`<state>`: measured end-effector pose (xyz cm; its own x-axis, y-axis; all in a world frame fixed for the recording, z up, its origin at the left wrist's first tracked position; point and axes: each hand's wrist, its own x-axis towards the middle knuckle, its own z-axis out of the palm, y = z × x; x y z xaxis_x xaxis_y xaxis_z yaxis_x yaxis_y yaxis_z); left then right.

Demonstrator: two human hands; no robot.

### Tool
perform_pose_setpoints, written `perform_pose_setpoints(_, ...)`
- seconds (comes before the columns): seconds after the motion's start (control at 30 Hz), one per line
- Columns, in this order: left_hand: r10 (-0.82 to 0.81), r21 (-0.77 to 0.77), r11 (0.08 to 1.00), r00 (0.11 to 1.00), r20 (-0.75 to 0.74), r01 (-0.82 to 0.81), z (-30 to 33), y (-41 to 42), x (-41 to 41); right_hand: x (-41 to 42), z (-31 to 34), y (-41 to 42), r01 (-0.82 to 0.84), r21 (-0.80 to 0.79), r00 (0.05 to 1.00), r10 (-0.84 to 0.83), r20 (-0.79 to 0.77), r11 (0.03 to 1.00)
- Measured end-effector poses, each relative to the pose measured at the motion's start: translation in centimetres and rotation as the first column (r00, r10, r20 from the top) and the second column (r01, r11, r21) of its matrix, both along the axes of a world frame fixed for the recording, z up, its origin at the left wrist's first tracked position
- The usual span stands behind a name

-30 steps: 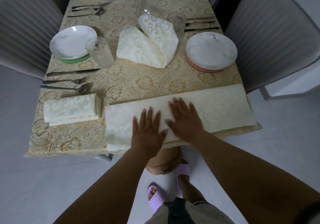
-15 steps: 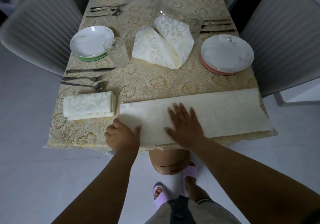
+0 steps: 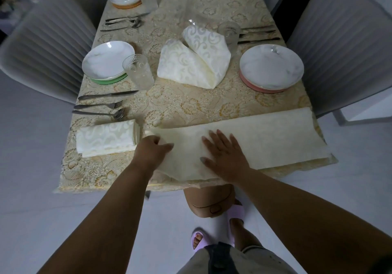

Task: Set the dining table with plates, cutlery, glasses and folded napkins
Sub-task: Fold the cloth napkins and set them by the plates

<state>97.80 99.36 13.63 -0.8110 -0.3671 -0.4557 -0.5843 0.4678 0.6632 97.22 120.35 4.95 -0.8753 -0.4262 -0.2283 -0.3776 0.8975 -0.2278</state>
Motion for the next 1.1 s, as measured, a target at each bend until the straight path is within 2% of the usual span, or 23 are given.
perform_pose_setpoints(0.07, -0.06, 0.079, 0.995, 0.995, -0.085, 0.067, 1.7, 1.9, -1.1, -0.3, 1.2, 0.2, 0.051, -0.13, 0.995, -0.04, 0.088, 0.99)
perform_pose_setpoints(0.13, -0.12, 0.139, 0.981, 0.984, -0.131, 0.138, 2.9, 4.2, -2.1, -0.9, 2.8, 0.7, 0.258, -0.348, 0.943, -0.156, 0.295, 0.902)
perform_pose_setpoints(0.17, -0.146, 0.193, 0.966, 0.979, -0.139, 0.172, 3.3, 5.4, -2.6, -1.3, 3.8, 1.1, 0.442, -0.445, 0.857, -0.22, 0.466, 0.778)
perform_pose_setpoints(0.23, -0.197, 0.287, 0.93, 0.97, -0.14, 0.231, 3.7, 8.1, -3.4, -2.4, 5.5, 2.8, 0.757, -0.495, 0.619, -0.228, 0.752, 0.426)
perform_pose_setpoints(0.27, -0.229, 0.297, 0.918, 0.963, -0.14, 0.261, 3.8, 9.4, -3.6, -2.9, 6.3, 3.8, 0.829, -0.476, 0.539, -0.196, 0.819, 0.292)
perform_pose_setpoints(0.33, -0.291, 0.277, 0.904, 0.944, -0.154, 0.324, 3.4, 12.2, -3.9, -3.7, 7.4, 6.0, 0.898, -0.428, 0.439, -0.125, 0.89, 0.107)
perform_pose_setpoints(0.37, -0.323, 0.262, 0.898, 0.934, -0.154, 0.354, 3.0, 13.5, -3.9, -4.0, 7.8, 7.1, 0.913, -0.404, 0.409, -0.095, 0.908, 0.062)
perform_pose_setpoints(0.43, -0.387, 0.274, 0.872, 0.914, -0.12, 0.405, 1.8, 15.7, -4.0, -4.0, 8.1, 8.8, 0.922, -0.385, 0.388, -0.073, 0.919, 0.043)
perform_pose_setpoints(0.5, -0.414, 0.369, 0.831, 0.906, -0.087, 0.415, 0.8, 17.2, -3.8, -3.8, 8.0, 10.0, 0.931, -0.365, 0.364, -0.088, 0.927, 0.006)
perform_pose_setpoints(0.53, -0.397, 0.416, 0.817, 0.913, -0.096, 0.399, 0.4, 17.5, -3.6, -3.7, 7.8, 10.3, 0.931, -0.365, 0.36, -0.153, 0.92, -0.005)
perform_pose_setpoints(0.57, -0.365, 0.437, 0.813, 0.922, -0.13, 0.384, 0.1, 17.6, -3.3, -3.7, 7.3, 10.5, 0.922, -0.387, 0.381, -0.247, 0.891, 0.027)
perform_pose_setpoints(0.6, -0.327, 0.419, 0.826, 0.926, -0.187, 0.377, -0.3, 17.5, -3.1, -3.8, 6.8, 10.7, 0.902, -0.413, 0.43, -0.36, 0.828, 0.128)
perform_pose_setpoints(0.63, -0.295, 0.363, 0.853, 0.921, -0.256, 0.374, -0.7, 17.2, -2.9, -4.0, 6.2, 10.9, 0.869, -0.411, 0.495, -0.466, 0.733, 0.275)
perform_pose_setpoints(0.67, -0.284, 0.27, 0.887, 0.902, -0.324, 0.376, -1.1, 16.8, -2.7, -4.1, 5.7, 11.0, 0.822, -0.378, 0.566, -0.536, 0.627, 0.426)
perform_pose_setpoints(0.7, -0.305, 0.138, 0.913, 0.869, -0.39, 0.383, -1.7, 16.2, -2.6, -4.3, 5.2, 11.2, 0.785, -0.338, 0.613, -0.573, 0.543, 0.52)
perform_pose_setpoints(0.73, -0.363, -0.022, 0.918, 0.818, -0.447, 0.396, -2.3, 15.6, -2.6, -4.5, 4.9, 11.3, 0.77, -0.324, 0.633, -0.596, 0.494, 0.55)
perform_pose_setpoints(0.8, -0.513, -0.296, 0.858, 0.693, -0.506, 0.419, -3.7, 14.5, -2.5, -4.9, 4.5, 11.8, 0.779, -0.333, 0.627, -0.649, 0.431, 0.531)
perform_pose_setpoints(0.87, -0.634, -0.437, 0.772, 0.606, -0.481, 0.46, -5.0, 13.8, -2.4, -5.3, 4.5, 12.3, 0.782, -0.329, 0.624, -0.677, 0.391, 0.53)
perform_pose_setpoints(0.93, -0.708, -0.519, 0.699, 0.574, -0.411, 0.492, -6.0, 13.7, -2.2, -5.4, 4.2, 13.0, 0.77, -0.315, 0.637, -0.684, 0.354, 0.554)
perform_pose_setpoints(1.0, -0.738, -0.556, 0.663, 0.563, -0.373, 0.501, -6.8, 13.9, -1.9, -5.2, 4.1, 13.3, 0.751, -0.33, 0.659, -0.67, 0.34, 0.571)
perform_pose_setpoints(1.1, -0.702, -0.537, 0.694, 0.616, -0.357, 0.479, -7.4, 14.6, -1.6, -4.3, 3.6, 13.4, 0.722, -0.323, 0.692, -0.622, 0.367, 0.612)
